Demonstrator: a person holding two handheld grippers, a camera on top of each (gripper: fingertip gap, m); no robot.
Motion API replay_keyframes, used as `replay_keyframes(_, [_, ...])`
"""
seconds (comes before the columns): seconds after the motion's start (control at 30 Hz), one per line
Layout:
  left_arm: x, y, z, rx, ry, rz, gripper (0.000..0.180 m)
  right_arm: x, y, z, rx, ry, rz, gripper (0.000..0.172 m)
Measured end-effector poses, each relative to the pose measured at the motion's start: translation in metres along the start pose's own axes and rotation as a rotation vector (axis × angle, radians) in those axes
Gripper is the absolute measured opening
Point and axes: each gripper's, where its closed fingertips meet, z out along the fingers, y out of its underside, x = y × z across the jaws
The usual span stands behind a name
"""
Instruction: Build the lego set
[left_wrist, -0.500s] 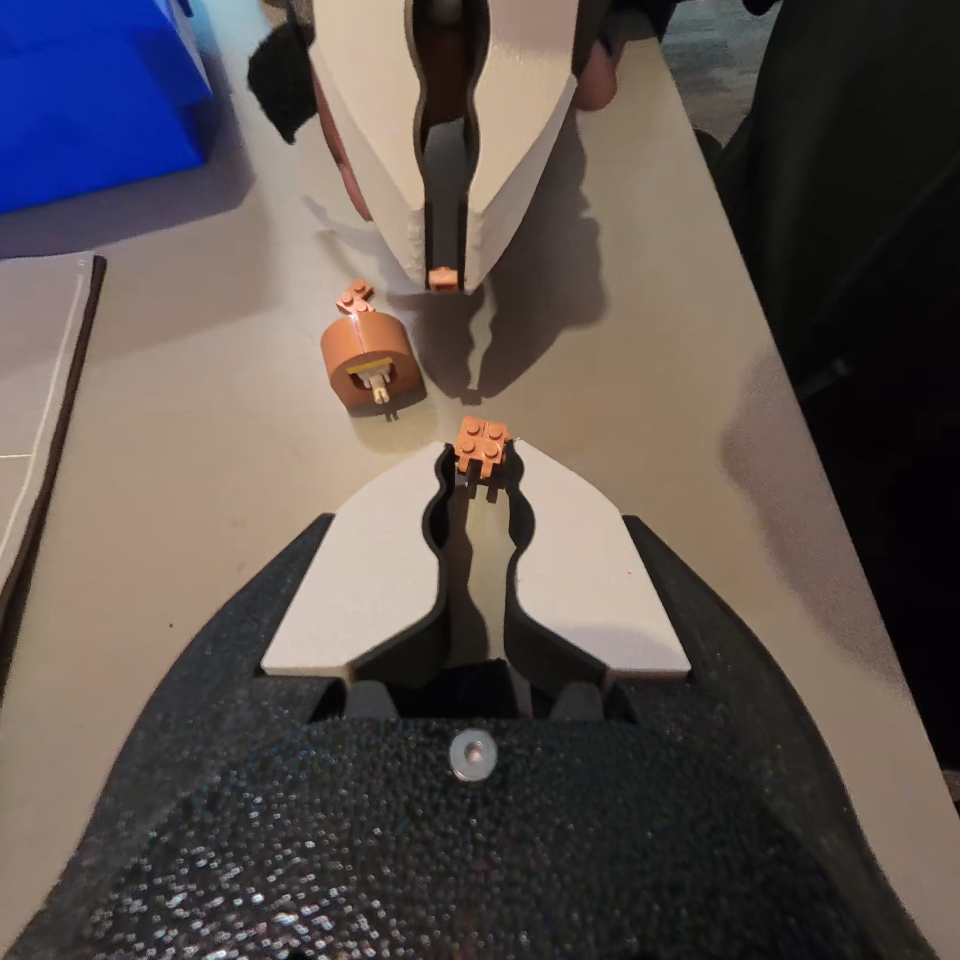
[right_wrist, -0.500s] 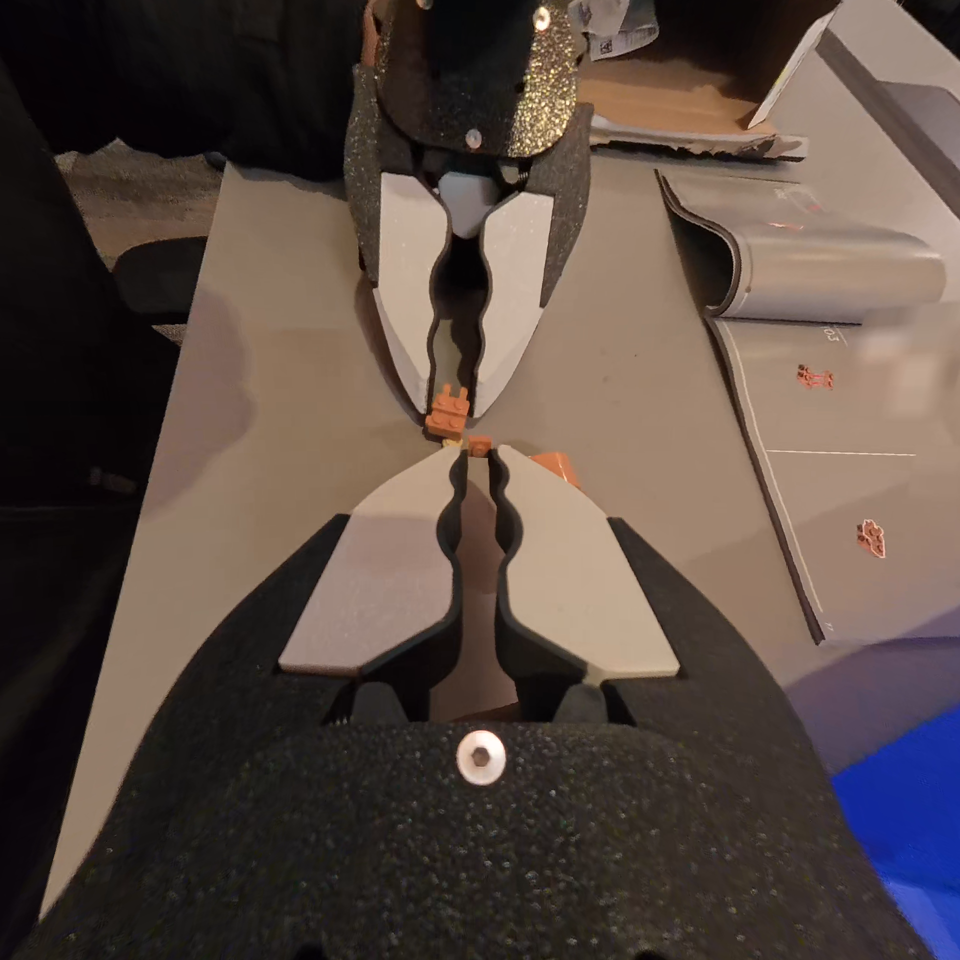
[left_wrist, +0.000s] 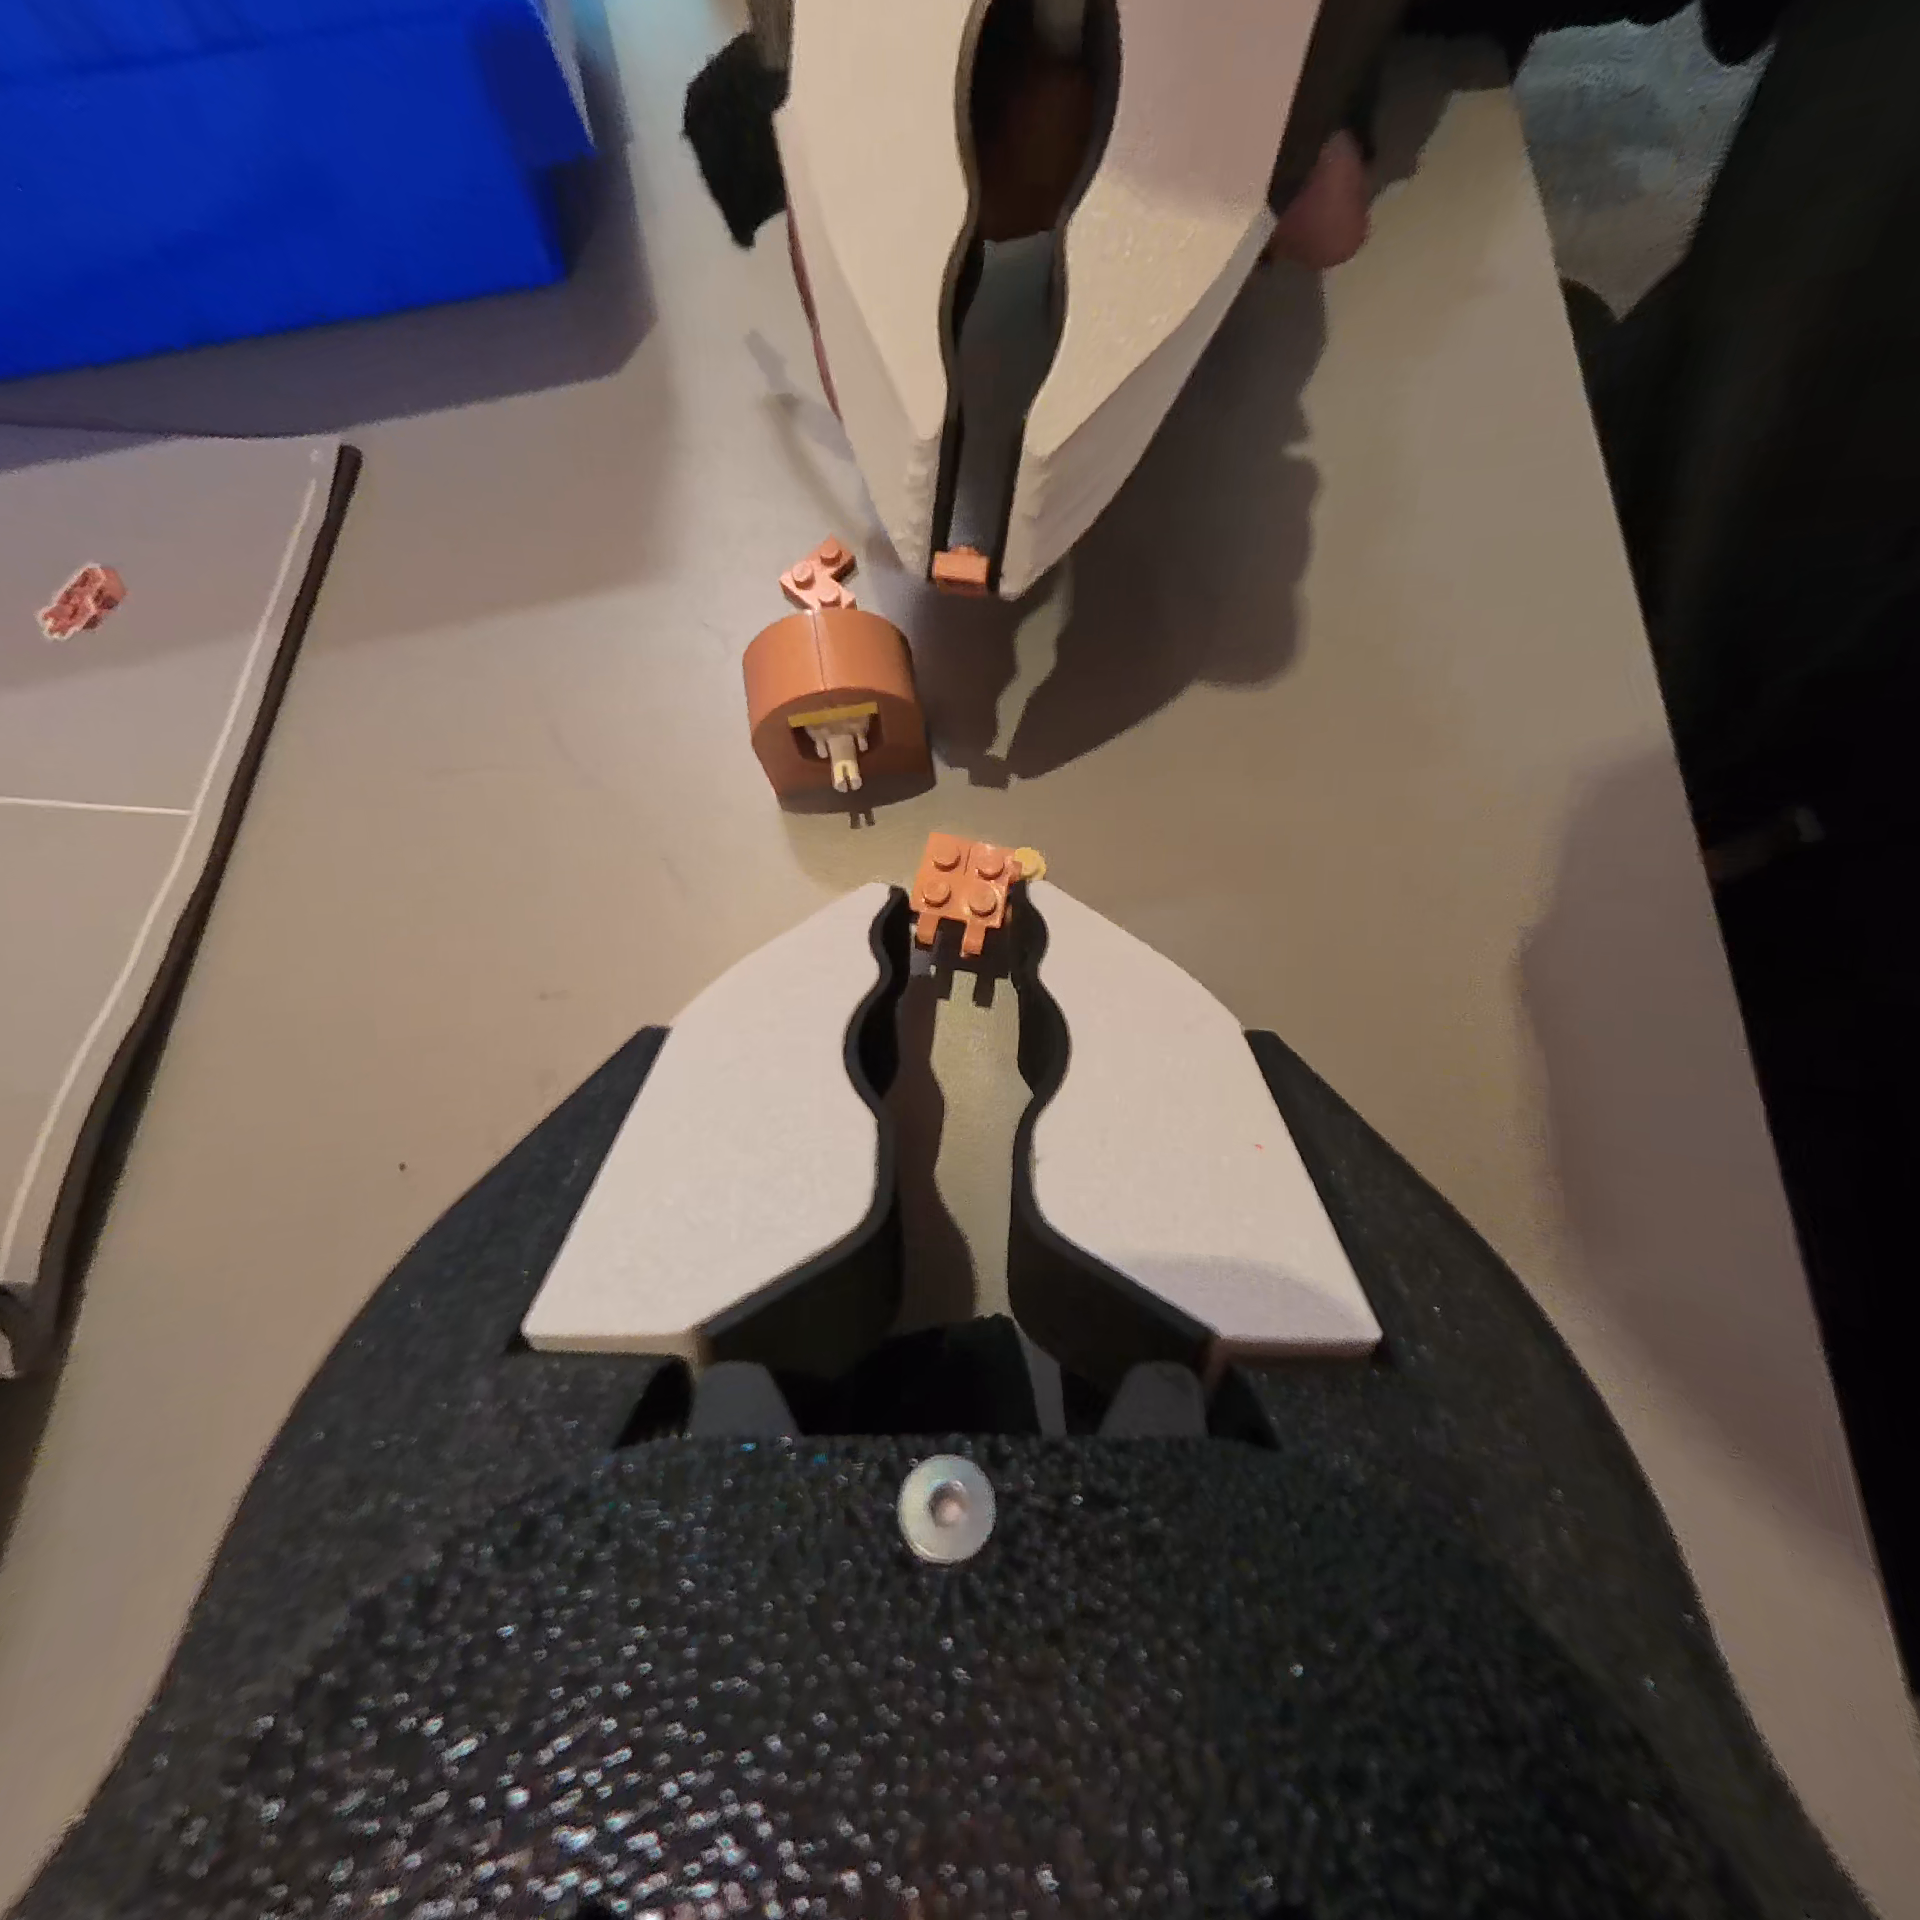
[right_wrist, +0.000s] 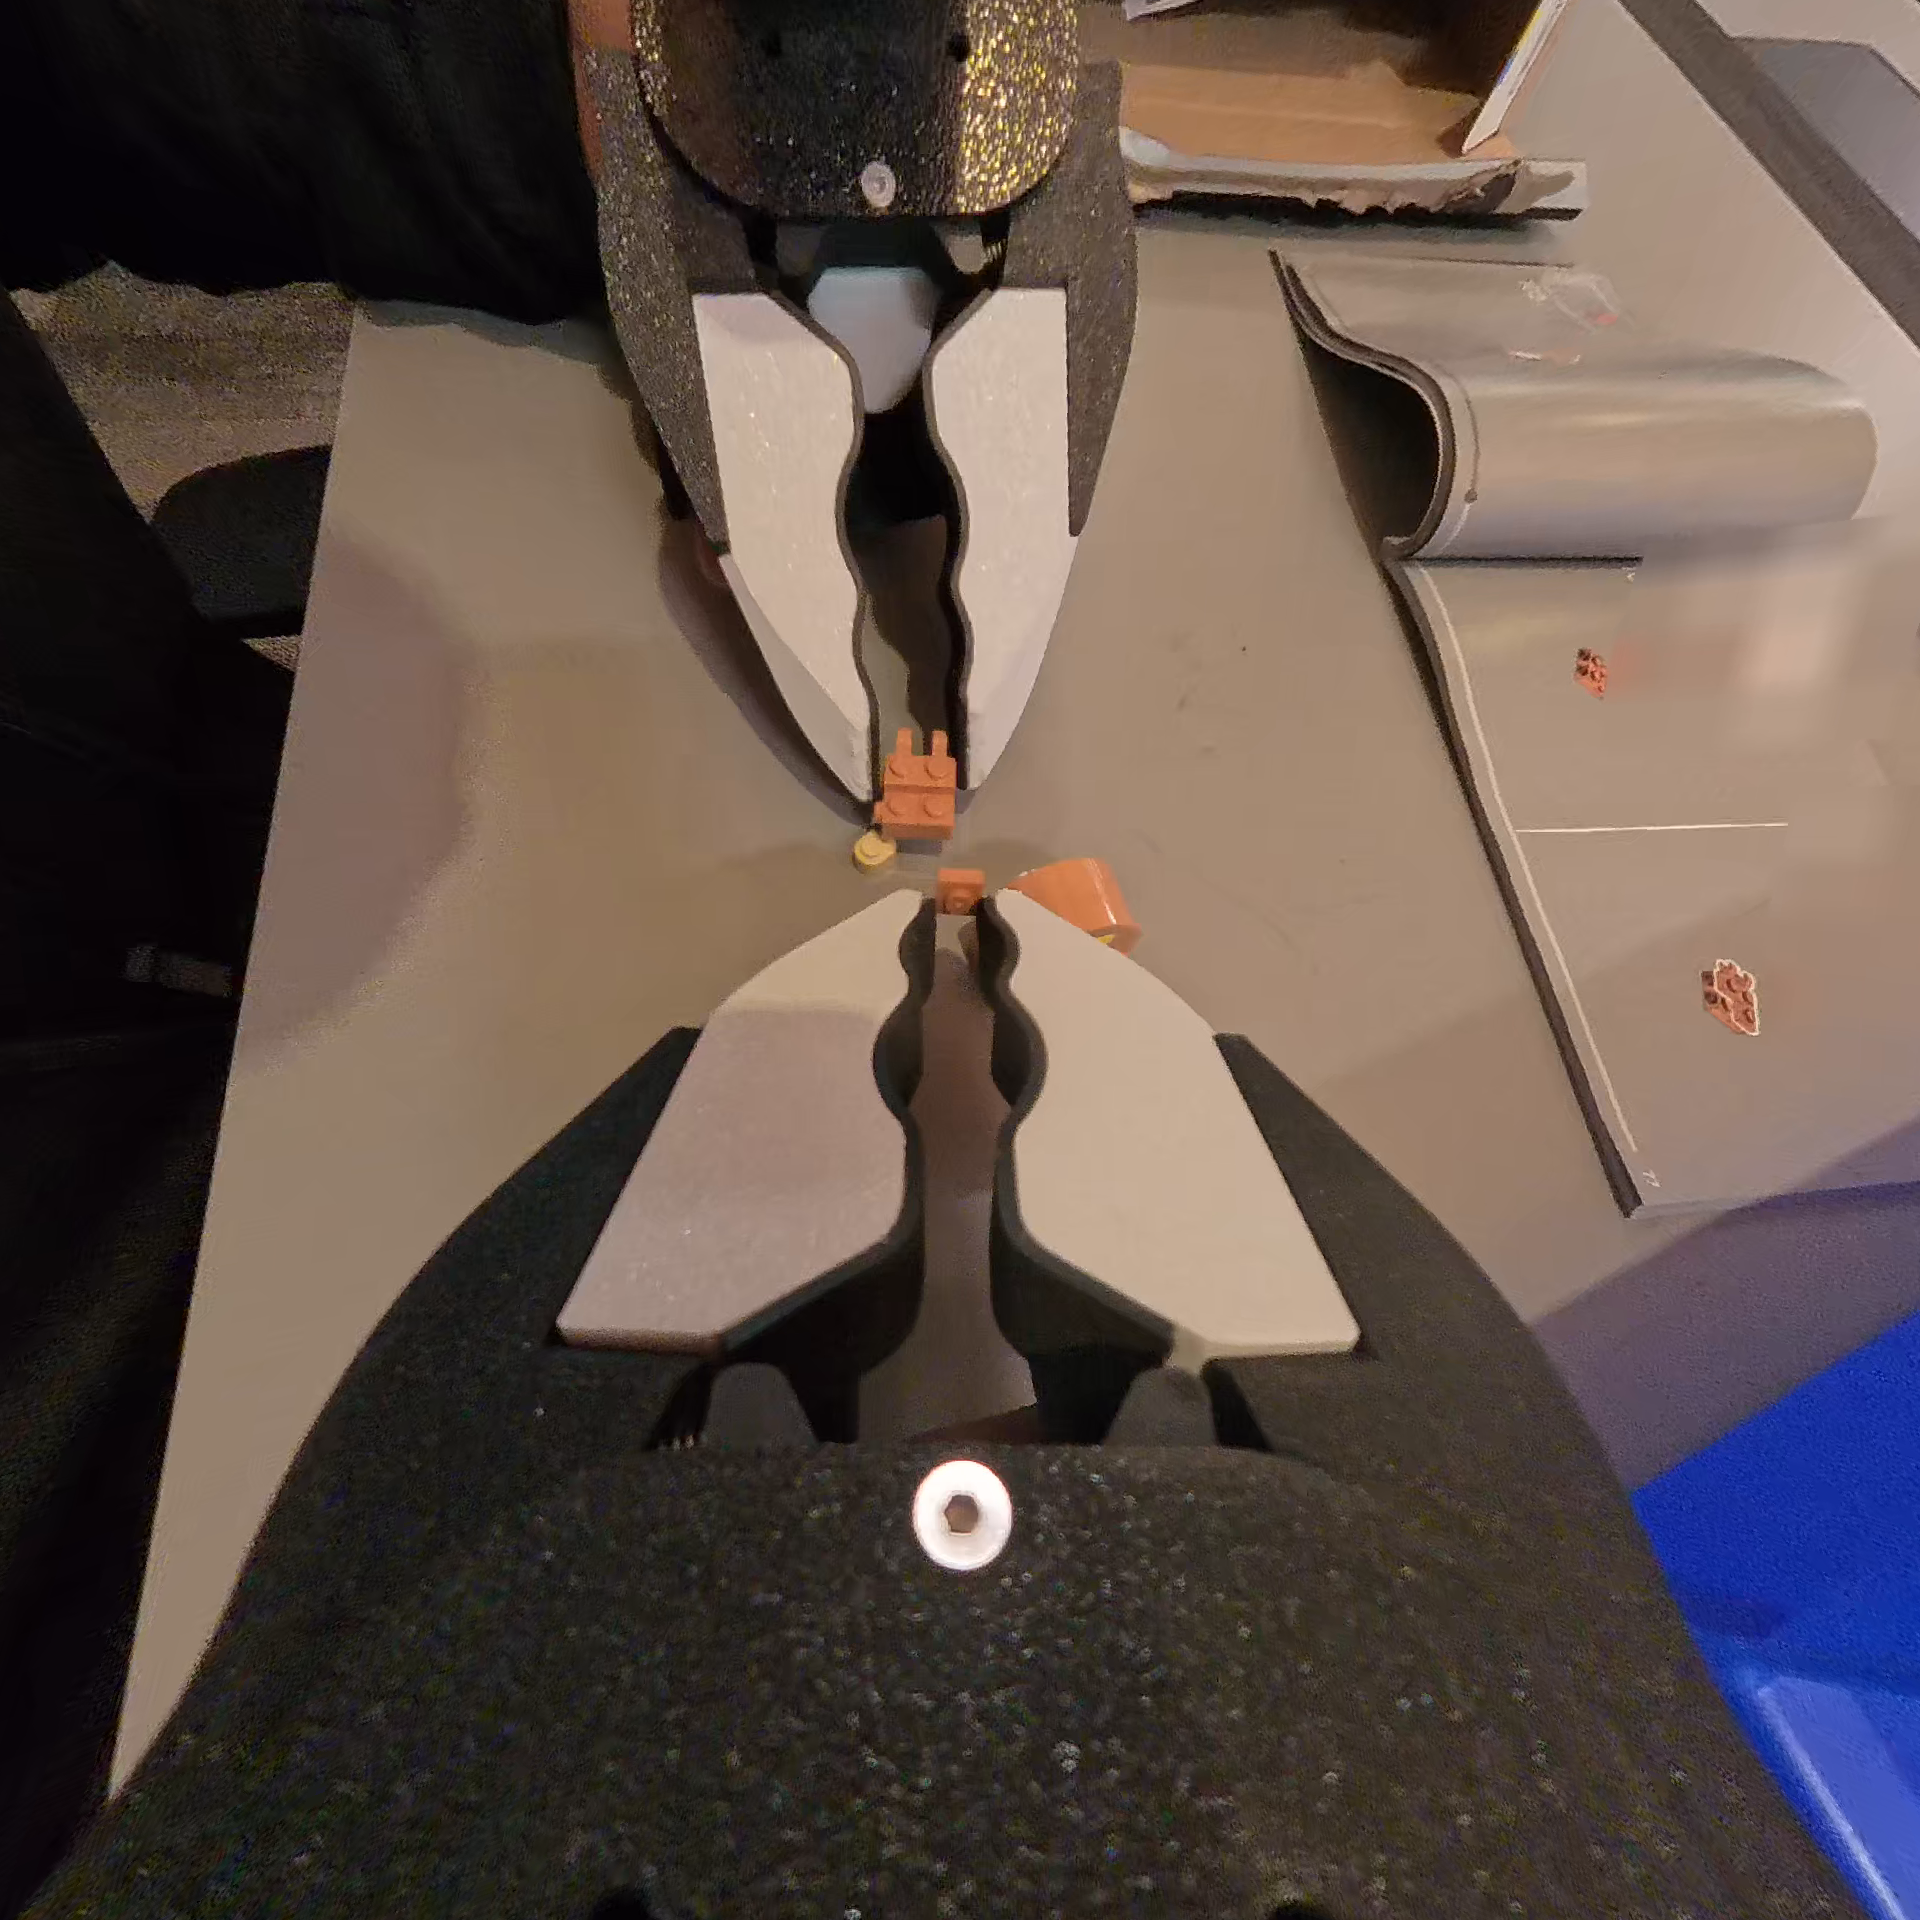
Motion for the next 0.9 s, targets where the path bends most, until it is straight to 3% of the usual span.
replay_keyframes(0.17, [0.014, -0.018, -0.005, 0.052, -0.08, -0.077, 0.018, -0.017, -0.011, -0.004, -0.018, -0.04, -0.04, 0.007])
replay_keyframes(0.33, [0.037, -0.032, -0.006, 0.111, -0.167, -0.031, 0.018, -0.034, -0.021, -0.006, -0.099, -0.079, -0.112, 0.007])
replay_keyframes(0.9, [0.049, -0.026, -0.01, 0.18, -0.215, -0.049, 0.018, -0.048, -0.011, 0.007, -0.456, -0.13, -0.248, 0.007])
